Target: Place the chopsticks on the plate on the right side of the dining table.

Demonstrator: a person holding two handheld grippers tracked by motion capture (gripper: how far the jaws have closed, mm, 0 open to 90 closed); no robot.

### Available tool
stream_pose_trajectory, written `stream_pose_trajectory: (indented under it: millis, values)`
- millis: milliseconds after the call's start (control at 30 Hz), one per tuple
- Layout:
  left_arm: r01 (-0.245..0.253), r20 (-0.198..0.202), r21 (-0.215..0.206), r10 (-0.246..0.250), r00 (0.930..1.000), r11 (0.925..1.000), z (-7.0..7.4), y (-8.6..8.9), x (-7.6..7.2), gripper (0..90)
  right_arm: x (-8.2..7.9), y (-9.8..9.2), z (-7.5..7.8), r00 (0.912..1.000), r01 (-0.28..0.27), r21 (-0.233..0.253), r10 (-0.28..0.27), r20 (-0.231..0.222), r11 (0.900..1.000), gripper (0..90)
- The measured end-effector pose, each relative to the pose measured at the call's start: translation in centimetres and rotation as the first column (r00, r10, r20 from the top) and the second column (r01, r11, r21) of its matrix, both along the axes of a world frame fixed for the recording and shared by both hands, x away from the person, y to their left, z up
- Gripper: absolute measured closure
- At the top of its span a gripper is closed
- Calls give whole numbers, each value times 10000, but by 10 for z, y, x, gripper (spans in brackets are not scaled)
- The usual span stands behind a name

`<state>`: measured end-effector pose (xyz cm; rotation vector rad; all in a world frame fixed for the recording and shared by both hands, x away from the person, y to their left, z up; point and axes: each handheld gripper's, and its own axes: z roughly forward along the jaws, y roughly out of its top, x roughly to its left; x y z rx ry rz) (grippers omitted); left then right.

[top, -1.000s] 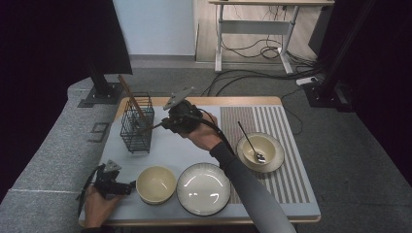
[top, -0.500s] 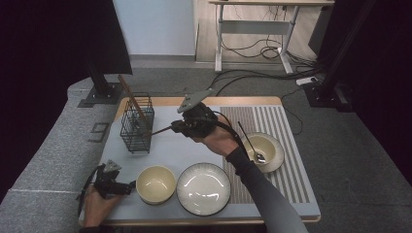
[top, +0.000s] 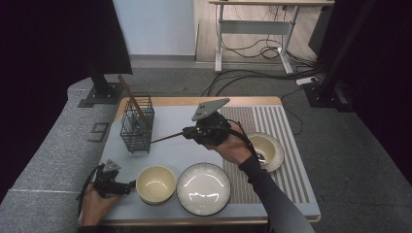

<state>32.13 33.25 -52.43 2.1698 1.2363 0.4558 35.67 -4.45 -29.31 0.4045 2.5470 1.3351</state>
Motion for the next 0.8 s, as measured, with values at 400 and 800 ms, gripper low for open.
stream_pose_trajectory:
  millis: [400,800]
  values:
    - [279,436,-1071,-233,9988,9939,39,14,-7,5,-12,-22,-16,9999,59,189,-58,-92,9998,834]
    - [2295,1132,-873,-2193,9691,9694,98,-14,-14,5,-19,-35,-31,9997,14,333,-5,-261,9994,834]
